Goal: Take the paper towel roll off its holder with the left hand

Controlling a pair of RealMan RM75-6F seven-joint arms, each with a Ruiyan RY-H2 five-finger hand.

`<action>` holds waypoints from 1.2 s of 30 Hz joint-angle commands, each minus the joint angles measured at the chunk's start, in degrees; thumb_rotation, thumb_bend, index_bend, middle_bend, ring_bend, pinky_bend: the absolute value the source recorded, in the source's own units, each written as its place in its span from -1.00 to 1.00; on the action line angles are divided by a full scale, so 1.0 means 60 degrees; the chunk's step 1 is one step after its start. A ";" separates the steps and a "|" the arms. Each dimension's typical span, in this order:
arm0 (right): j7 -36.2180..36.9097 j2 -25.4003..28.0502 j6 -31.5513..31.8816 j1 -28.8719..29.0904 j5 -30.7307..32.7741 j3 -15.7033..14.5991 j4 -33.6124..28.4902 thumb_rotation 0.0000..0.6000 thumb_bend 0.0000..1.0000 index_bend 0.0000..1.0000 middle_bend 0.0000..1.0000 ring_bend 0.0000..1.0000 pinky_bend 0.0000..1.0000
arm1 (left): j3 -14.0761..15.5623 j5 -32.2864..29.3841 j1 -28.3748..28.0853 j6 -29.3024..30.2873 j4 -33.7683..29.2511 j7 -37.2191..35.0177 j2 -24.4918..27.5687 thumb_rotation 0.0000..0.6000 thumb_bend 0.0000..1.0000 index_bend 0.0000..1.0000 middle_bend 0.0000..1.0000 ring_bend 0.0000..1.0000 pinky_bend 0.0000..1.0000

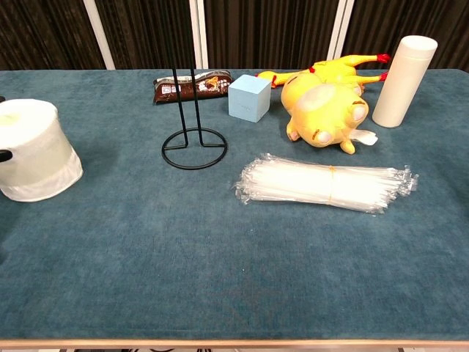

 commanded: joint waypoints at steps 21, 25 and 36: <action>-0.0112 -0.0048 0.0005 0.0010 -0.0027 -0.0015 -0.0099 1.00 -0.40 -0.88 -0.84 -0.83 -1.00 | 0.0701 -0.0449 0.2352 0.3461 -0.7329 0.8398 0.4511 1.00 -1.00 -0.98 -1.00 -1.00 -1.00; -0.0124 -0.0056 -0.0025 0.0032 -0.0053 -0.0026 -0.0093 1.00 -0.40 -0.88 -0.84 -0.83 -1.00 | 0.0667 -0.1176 0.2888 0.4301 -0.8929 1.2224 0.5195 1.00 -1.00 -0.92 -1.00 -1.00 -1.00; 0.0050 0.0229 -0.0007 0.0018 -0.0437 -0.0195 -0.0130 1.00 -0.40 -0.88 -0.84 -0.83 -1.00 | 0.1047 -0.0761 0.4209 0.6799 -0.9477 1.6471 0.4858 1.00 -1.00 -0.83 -1.00 -1.00 -1.00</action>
